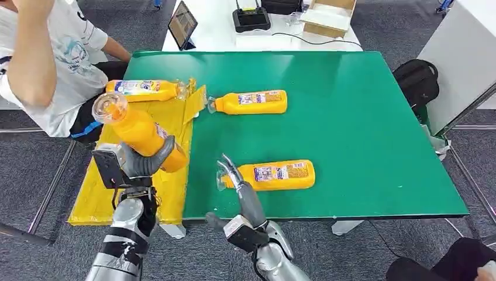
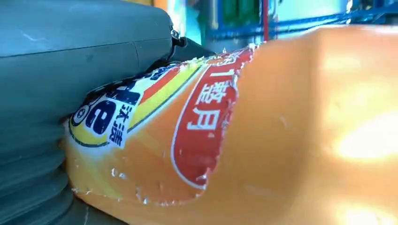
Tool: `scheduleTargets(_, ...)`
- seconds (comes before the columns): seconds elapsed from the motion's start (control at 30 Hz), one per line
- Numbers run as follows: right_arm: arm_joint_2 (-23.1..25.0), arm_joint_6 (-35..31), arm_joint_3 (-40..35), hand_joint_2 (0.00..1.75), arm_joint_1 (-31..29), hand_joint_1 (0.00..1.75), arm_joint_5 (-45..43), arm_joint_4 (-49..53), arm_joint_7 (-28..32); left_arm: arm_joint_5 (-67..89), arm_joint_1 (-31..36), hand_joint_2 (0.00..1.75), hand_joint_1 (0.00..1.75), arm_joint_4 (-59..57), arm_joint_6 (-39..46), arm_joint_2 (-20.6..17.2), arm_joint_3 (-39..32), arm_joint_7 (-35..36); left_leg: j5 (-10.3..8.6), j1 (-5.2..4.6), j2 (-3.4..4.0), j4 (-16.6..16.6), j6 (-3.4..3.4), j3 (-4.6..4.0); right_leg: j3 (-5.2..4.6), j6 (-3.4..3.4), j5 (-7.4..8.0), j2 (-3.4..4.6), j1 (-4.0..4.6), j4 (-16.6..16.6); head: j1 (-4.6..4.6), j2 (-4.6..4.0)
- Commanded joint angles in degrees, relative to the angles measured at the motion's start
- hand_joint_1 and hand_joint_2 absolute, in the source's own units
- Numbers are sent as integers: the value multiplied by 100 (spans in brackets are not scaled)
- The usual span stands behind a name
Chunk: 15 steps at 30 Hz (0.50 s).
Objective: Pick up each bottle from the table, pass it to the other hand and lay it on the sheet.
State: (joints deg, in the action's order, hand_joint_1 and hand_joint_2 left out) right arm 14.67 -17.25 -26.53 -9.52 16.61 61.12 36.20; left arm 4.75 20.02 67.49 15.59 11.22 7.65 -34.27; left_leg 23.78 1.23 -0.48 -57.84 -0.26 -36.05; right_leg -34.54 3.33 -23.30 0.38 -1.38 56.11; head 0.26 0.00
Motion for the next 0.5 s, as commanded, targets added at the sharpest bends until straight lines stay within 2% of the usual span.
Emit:
scheduleTargets(0.03, -169, -48, 137, 0, 48, 0, -32, 440, 15, 86, 627, 175, 175, -881, 30, -252, -324, -14, 9, 2, -2, 4, 7, 27, 29, -16, -9, -9, 6, -5, 0, 0)
scheduleTargets(0.13, -143, -80, 172, 0, 63, 0, -77, 445, 40, 119, 618, 175, 175, -877, 118, -221, -355, -48, 10, 1, -3, 3, 7, 29, 32, -17, -12, -11, 6, -4, 0, 0)
scheduleTargets(0.23, -68, -391, 280, 0, 147, 0, -311, 751, 292, 1188, 956, 175, 175, -1528, 1057, -369, -369, 1, 10, 4, -3, 0, 6, 26, 29, -18, -11, -11, 8, -2, 0, 0)
scheduleTargets(0.3, -87, -581, 228, 0, 190, 0, -311, 1020, 370, 2348, 1328, 175, 175, -2376, 1803, -563, -239, 214, 0, -1, -9, 3, 3, 9, 11, -10, -5, -14, 1, -1, 2, 0)
scheduleTargets(0.37, -124, -639, 136, 0, 191, 0, -290, 1189, 380, 3682, 1703, 175, 175, -3326, 2205, -821, 178, 751, 1, -2, -5, 3, 4, 16, 16, -12, -5, -10, 1, 0, 0, 0)
scheduleTargets(0.4, -136, -675, 98, 0, 178, 0, -272, 1228, 380, 4040, 1851, 175, 175, -3694, 2054, -895, 291, 907, 0, -1, -8, 4, 4, 18, 18, -13, -5, -13, 2, -1, 0, 0)
scheduleTargets(0.43, -151, -657, 48, 0, 152, 0, -288, 1276, 380, 5136, 2073, 175, 175, -4248, 2042, -1081, 759, 1511, 3, 1, -6, 5, 6, 31, 31, -20, -7, -14, 5, -2, 2, 0)
scheduleTargets(0.5, -159, -637, 10, 0, 133, 0, -289, 1299, 380, 5773, 2172, 175, 175, -4486, 2058, -1188, 980, 1813, -3, -2, -6, 5, 3, 14, 14, -10, -4, -11, 1, -1, 2, 0)
